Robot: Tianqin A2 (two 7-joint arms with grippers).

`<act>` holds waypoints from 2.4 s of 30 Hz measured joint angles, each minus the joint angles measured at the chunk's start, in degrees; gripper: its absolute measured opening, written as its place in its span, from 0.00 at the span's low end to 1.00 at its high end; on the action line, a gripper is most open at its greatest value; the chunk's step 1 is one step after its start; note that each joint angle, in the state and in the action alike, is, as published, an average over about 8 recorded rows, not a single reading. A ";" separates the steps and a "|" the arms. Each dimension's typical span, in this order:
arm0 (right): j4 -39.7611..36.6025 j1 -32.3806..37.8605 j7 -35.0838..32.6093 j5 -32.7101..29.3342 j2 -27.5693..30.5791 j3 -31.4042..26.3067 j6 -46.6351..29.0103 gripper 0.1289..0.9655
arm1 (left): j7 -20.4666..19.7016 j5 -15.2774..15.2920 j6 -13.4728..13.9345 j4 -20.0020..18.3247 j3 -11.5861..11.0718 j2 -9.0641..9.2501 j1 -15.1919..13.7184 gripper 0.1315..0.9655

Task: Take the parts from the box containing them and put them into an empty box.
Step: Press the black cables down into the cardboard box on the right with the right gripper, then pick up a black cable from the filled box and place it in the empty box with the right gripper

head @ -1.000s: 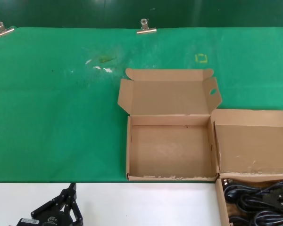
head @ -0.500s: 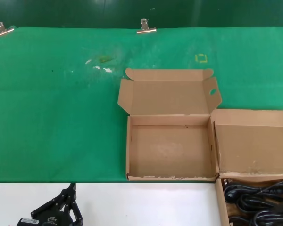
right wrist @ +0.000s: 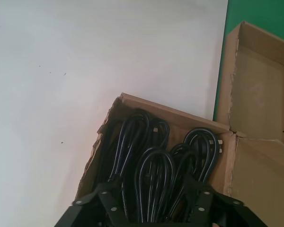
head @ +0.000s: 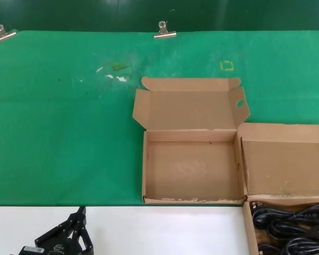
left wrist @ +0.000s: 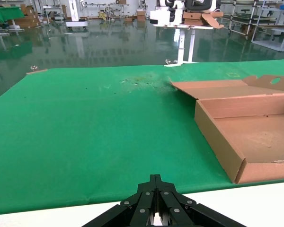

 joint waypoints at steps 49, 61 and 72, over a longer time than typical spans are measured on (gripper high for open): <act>-6.95 4.19 -0.03 -5.70 -6.03 -3.76 -0.61 0.33 | 0.00 0.00 0.00 0.00 0.00 0.00 0.00 0.02; -6.56 4.25 0.38 -5.67 -6.35 -3.71 -0.45 0.12 | 0.00 0.00 0.00 0.00 0.00 0.00 0.00 0.02; 2.15 5.19 5.09 -0.44 -3.23 -0.63 -3.75 0.10 | 0.00 -0.01 0.00 0.00 0.00 0.00 0.00 0.02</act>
